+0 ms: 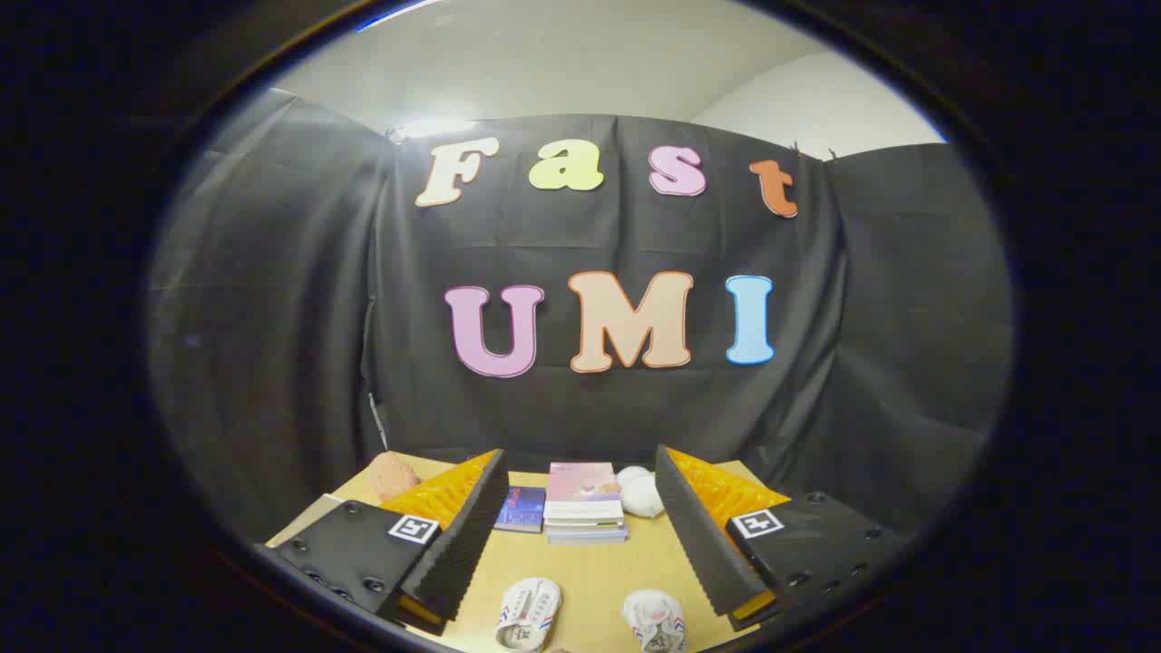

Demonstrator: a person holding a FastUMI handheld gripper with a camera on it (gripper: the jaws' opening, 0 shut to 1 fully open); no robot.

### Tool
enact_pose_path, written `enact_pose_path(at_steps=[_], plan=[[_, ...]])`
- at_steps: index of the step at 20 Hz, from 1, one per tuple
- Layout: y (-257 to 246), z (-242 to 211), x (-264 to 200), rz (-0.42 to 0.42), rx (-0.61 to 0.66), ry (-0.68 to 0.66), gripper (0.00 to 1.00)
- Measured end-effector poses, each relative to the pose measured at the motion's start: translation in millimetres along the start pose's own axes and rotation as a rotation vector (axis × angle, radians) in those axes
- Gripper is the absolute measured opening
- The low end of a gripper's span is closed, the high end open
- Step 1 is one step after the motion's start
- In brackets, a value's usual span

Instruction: Open the storage box then place both shoes into the box .Put the left shoe in first, then the right shoe, with the right side of both shoes facing outward in a uniform manner.

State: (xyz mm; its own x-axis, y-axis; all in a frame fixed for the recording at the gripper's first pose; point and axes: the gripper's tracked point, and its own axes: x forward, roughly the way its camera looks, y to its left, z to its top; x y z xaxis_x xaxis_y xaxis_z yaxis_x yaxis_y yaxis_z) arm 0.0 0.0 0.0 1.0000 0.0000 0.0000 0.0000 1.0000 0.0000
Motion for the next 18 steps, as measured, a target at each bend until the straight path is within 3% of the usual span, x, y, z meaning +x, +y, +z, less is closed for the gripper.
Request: enact_pose_path(at_steps=[18], plan=[[-6, -1, -9, -0.014, -0.010, 0.000, 1.00]])
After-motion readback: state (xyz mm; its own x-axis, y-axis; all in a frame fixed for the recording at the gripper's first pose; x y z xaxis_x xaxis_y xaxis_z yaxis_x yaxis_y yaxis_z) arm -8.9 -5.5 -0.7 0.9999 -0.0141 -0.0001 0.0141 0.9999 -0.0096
